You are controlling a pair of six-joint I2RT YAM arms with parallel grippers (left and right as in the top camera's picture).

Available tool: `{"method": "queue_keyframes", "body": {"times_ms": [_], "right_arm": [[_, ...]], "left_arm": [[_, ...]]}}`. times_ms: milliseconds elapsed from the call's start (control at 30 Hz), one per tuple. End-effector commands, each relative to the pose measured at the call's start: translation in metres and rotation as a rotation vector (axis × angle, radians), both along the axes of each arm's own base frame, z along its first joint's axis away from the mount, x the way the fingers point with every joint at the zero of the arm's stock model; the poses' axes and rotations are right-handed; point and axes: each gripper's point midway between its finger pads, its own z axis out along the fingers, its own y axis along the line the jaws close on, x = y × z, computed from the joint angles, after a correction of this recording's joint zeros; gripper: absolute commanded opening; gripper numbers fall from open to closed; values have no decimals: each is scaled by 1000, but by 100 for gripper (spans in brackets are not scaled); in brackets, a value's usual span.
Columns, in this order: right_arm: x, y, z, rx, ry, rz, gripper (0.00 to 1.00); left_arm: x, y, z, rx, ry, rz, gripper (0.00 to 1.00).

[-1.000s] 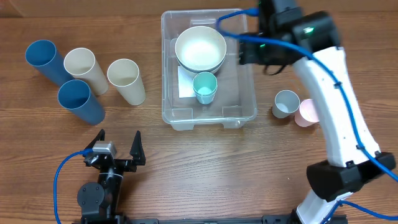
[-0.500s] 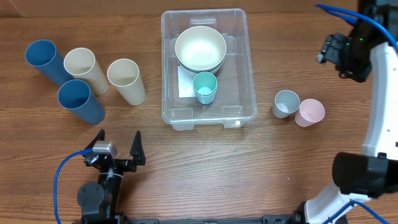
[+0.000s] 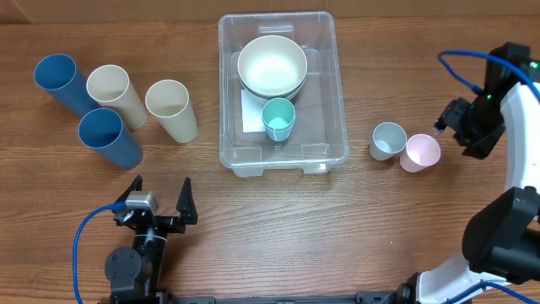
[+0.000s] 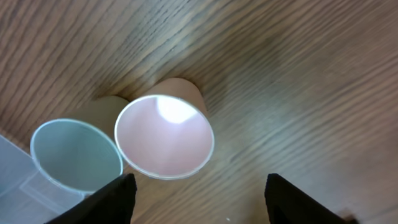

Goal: Pack container
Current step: 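Release the mint cup and move the right gripper to the pink cup, then grasp the pink cup and carry it over the stacked cups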

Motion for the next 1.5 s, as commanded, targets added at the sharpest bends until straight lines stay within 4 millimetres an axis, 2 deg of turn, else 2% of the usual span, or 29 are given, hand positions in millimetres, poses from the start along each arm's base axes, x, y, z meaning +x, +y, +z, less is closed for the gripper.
{"method": "queue_keyframes", "body": {"times_ms": [0,200,267,367,533,667,833,967,1067,1200,1233,1267,1333,1400,1467], "right_arm": [[-8,8,-18,28,18,2,66],[-22,18,-60,67,51,0,59],[-23,18,-66,67,50,0,47],[-20,17,-68,63,37,0,25],[-15,15,-68,55,19,-12,4],[-12,4,-69,32,1,-54,4],[-16,-26,-68,24,-25,-145,4],[-16,-50,-58,28,-60,-216,4],[4,-57,-33,41,-147,-190,4],[39,-52,26,29,-279,-102,4],[49,-45,49,17,-320,-49,4],[58,-34,72,4,-359,9,4],[69,-13,104,-8,-415,100,4],[79,25,139,-12,-479,221,4],[83,63,160,-7,-521,332,4]], "left_arm": [[0,1,0,-7,-4,0,100],[0,1,0,-7,-4,0,100],[0,1,0,-7,-4,0,100],[0,1,0,-7,-4,0,100],[0,1,0,-7,-4,0,100],[0,1,0,-7,-4,0,100],[0,1,0,-7,-4,0,100],[0,1,0,-7,-4,0,100],[0,1,0,-7,-4,0,100],[0,1,0,-7,-4,0,100],[0,1,0,-7,-4,0,100],[0,1,0,-7,-4,0,100],[0,1,0,-7,-4,0,100],[0,1,0,-7,-4,0,100],[0,1,0,-7,-4,0,100]]}}
